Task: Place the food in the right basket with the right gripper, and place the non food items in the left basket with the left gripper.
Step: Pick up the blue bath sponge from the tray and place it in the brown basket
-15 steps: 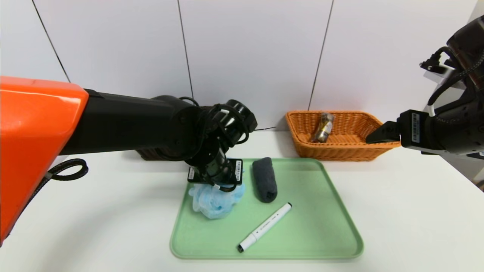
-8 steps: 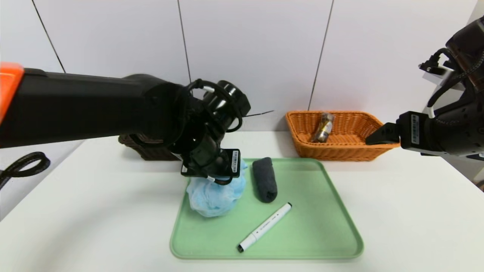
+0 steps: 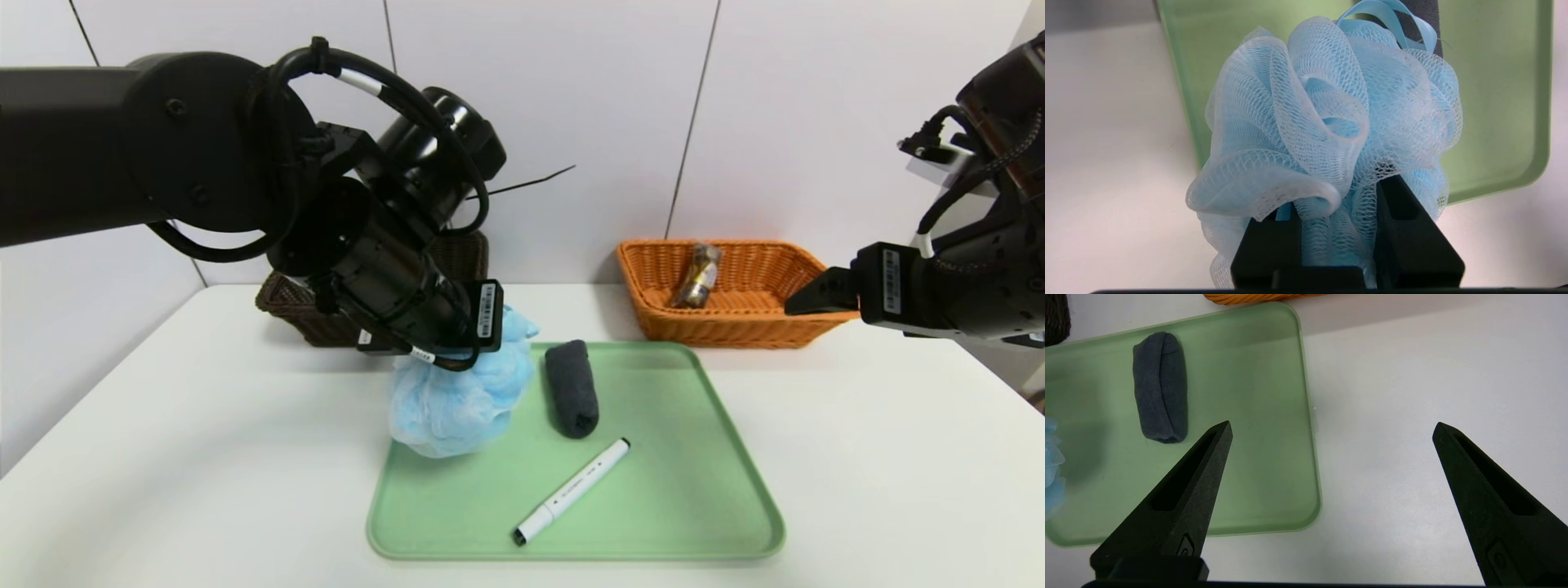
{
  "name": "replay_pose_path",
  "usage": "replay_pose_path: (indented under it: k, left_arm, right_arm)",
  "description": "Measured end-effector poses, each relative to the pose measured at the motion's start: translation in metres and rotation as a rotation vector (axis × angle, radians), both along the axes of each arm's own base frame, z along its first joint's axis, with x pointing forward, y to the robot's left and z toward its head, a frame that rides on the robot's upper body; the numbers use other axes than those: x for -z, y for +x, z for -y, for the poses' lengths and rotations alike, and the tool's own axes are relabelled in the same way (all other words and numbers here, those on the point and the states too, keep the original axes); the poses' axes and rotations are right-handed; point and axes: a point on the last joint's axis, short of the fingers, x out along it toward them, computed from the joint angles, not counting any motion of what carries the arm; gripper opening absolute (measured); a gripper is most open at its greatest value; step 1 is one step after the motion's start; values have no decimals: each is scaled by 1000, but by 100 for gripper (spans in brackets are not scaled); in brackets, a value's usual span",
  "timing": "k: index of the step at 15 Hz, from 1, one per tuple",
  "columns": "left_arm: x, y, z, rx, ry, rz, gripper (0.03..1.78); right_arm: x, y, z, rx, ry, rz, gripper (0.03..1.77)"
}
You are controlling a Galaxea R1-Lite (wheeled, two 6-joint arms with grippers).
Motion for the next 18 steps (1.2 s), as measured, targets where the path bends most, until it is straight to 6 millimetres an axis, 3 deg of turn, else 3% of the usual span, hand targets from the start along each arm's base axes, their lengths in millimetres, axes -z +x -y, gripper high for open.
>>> replay_pose_path:
  k: [7,12,15,18]
  left_arm:
    - [-10,-4,-3,0,-22,26,42]
    - [-46,-14,-14,-7,-107,129,42]
    - [-68,-13,-31,-26,-131,223,39]
    - [-80,4,-53,-106,-109,342,39]
  right_arm:
    - [1,1,0,1,0,-3,169]
    - [2,4,-2,1,-2,-7,169]
    - [2,7,-2,3,3,2,169]
    - [3,8,-3,1,5,3,169]
